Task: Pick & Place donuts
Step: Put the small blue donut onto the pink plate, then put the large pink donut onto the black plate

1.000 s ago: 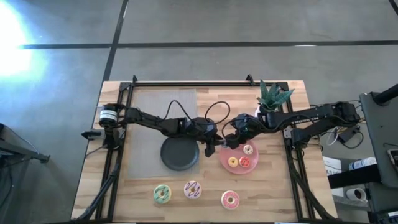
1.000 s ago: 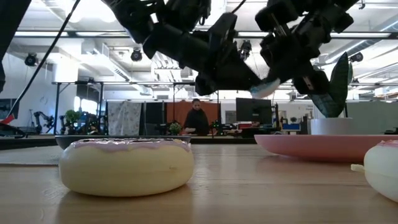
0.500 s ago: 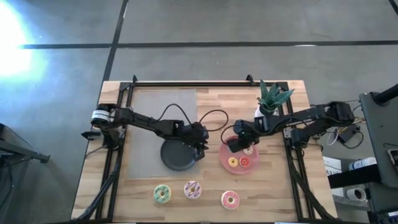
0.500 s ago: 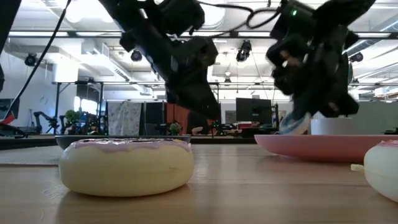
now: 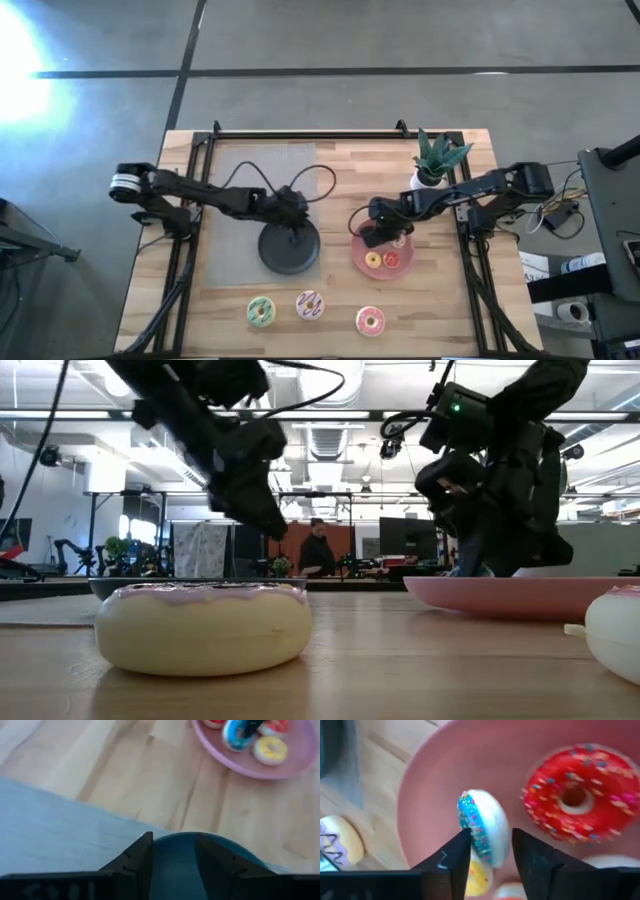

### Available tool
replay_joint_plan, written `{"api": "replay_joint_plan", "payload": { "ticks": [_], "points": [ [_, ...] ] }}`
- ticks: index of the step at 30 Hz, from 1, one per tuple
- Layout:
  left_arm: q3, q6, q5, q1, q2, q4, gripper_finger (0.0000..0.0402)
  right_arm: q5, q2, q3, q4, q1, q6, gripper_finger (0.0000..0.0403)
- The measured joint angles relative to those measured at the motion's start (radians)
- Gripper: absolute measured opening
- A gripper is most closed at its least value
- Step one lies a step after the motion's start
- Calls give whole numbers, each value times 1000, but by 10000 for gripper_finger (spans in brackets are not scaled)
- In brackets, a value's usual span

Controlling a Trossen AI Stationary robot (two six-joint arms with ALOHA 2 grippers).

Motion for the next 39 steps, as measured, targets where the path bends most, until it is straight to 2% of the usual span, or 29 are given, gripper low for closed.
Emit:
{"api": "replay_joint_plan", "payload": {
  "ticks": [9,16,22,27,33,39],
  "points": [
    [-179,-118,-11,0,-200,-30,117,4,-60,17,-138,19,-31,170],
    [-283,-196,-12,-2,-334,-29,117,137,-124,95,-170,64,-109,171],
    [-320,-242,-8,-35,-412,-22,117,235,-149,200,-193,212,-250,171],
    [-321,-282,-11,-95,-420,8,117,258,-97,275,-186,370,-265,171],
    [-317,-362,-46,-189,-418,18,117,236,10,313,-193,481,-145,170],
    [-317,-507,-129,-286,-421,14,117,246,117,402,-191,570,-275,154]
  ]
}}
